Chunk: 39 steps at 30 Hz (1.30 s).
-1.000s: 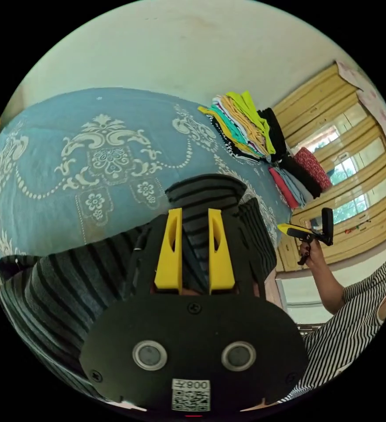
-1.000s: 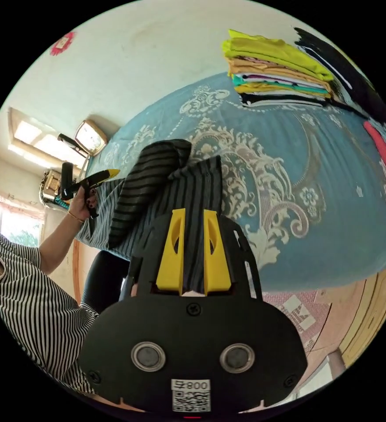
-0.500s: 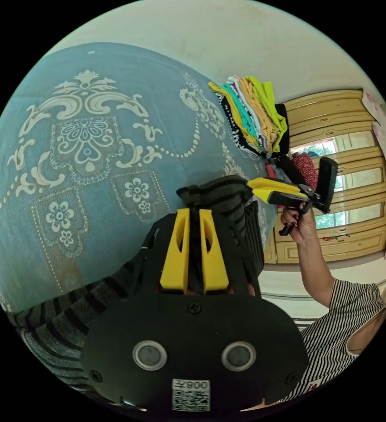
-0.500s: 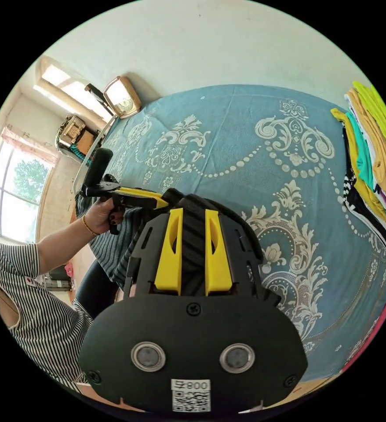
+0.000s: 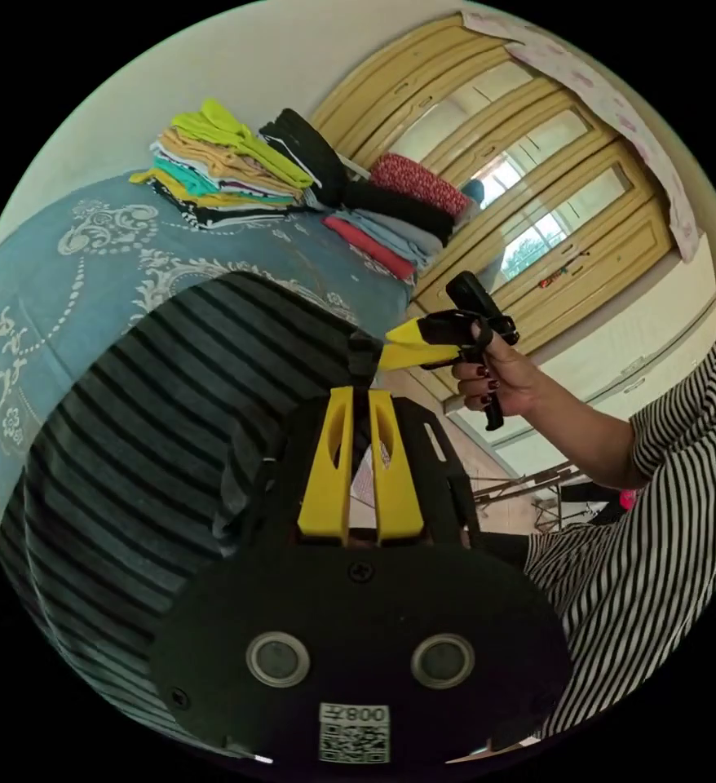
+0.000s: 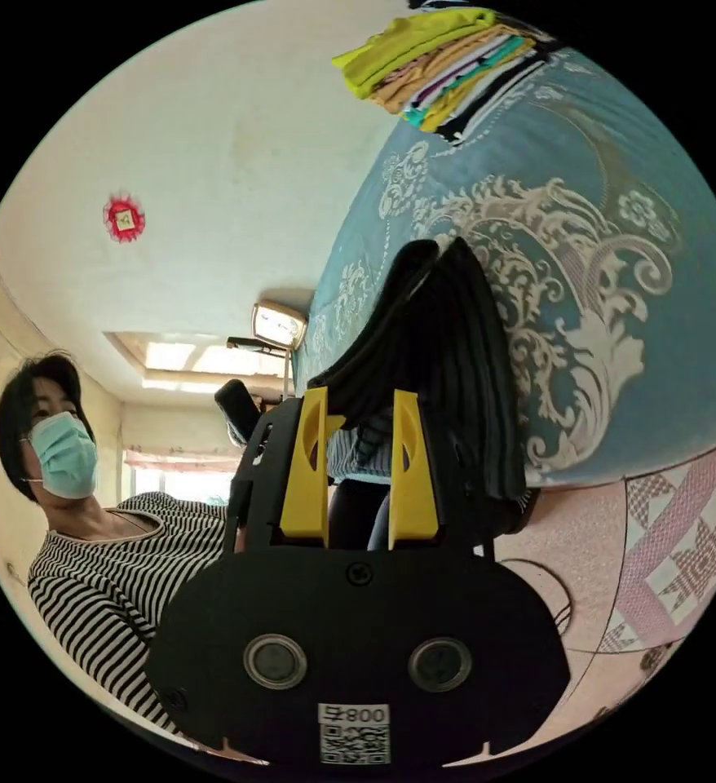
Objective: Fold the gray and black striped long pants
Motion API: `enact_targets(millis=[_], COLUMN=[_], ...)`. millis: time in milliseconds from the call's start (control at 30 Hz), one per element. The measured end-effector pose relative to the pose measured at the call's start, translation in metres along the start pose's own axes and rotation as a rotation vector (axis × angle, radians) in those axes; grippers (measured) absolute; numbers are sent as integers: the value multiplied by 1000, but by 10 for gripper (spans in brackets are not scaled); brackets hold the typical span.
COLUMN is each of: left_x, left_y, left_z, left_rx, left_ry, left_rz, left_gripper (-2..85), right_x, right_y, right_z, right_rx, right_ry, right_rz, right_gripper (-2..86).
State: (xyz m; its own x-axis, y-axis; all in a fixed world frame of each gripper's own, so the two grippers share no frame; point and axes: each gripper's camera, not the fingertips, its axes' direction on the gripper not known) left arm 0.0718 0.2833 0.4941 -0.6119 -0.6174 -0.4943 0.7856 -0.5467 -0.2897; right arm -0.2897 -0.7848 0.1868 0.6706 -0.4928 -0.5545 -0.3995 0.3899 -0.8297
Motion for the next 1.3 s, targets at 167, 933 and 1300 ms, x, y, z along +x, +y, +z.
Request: enact_targets(millis=[167,933,1300], left_x=[22,-64,29], left_y=[-3,-116,-118], left_z=[59,48,-23], left_rx=[-204,-370,-285], left_ry=[-29,-215,-290], left_rz=[56,6,226], left_gripper=[56,31,21], right_x=[58,83,4], right_y=[40,16,45], right_z=[-24,-18,-71], right_rx=[62,-57,3], right_ry=[-29,147,85], right_rz=[162,120,-75], right_gripper=[134,32,12])
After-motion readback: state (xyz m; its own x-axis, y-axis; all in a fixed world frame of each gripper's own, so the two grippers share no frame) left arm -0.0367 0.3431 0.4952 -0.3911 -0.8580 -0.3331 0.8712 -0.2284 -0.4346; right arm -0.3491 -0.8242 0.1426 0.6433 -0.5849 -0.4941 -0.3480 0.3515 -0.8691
